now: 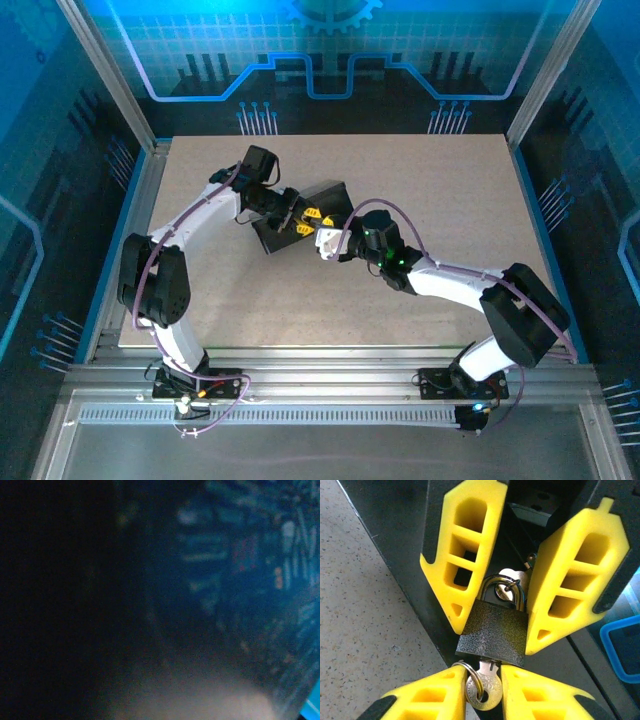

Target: Unlock the padlock with the key

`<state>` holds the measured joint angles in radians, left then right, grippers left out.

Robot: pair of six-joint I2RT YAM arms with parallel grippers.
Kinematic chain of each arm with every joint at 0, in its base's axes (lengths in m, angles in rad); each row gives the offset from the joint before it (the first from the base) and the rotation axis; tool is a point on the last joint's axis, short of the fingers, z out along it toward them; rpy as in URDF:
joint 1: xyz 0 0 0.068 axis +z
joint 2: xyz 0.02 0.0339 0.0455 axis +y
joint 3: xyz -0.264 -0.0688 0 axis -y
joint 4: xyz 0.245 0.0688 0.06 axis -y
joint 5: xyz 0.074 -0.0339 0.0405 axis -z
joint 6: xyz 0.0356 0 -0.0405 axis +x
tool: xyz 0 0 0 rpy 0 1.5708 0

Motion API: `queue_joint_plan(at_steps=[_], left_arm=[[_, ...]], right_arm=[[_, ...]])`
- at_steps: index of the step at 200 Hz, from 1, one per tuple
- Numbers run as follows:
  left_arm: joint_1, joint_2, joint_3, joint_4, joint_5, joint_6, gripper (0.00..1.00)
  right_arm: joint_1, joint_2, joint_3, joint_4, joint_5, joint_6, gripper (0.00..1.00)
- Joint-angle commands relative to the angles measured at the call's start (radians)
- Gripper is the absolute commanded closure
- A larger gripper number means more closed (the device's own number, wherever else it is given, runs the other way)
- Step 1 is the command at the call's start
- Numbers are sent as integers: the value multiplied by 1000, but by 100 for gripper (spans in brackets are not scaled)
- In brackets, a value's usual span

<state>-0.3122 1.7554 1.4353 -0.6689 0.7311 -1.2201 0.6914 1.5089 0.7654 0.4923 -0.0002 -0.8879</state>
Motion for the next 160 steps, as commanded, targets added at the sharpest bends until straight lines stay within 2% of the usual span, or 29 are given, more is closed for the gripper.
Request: queue_joint_plan(at_steps=[1, 50, 99, 126, 160], left_arm=[[-1, -2, 25, -11, 76, 3, 100], [-1, -1, 30, -6, 81, 6, 100], [-1, -5, 37, -15, 83, 32, 100], [0, -11, 30, 2, 86, 28, 100], [-1, -13, 24, 13, 81, 31, 100]], right_arm=[[-12, 6, 37, -34, -13, 4, 77], [-37, 2, 82, -161, -66, 86, 81], [-95, 15, 172, -363, -277, 320, 86], [-98, 31, 181, -376, -313, 420, 87], [-110, 31, 180, -357, -381, 622, 92]])
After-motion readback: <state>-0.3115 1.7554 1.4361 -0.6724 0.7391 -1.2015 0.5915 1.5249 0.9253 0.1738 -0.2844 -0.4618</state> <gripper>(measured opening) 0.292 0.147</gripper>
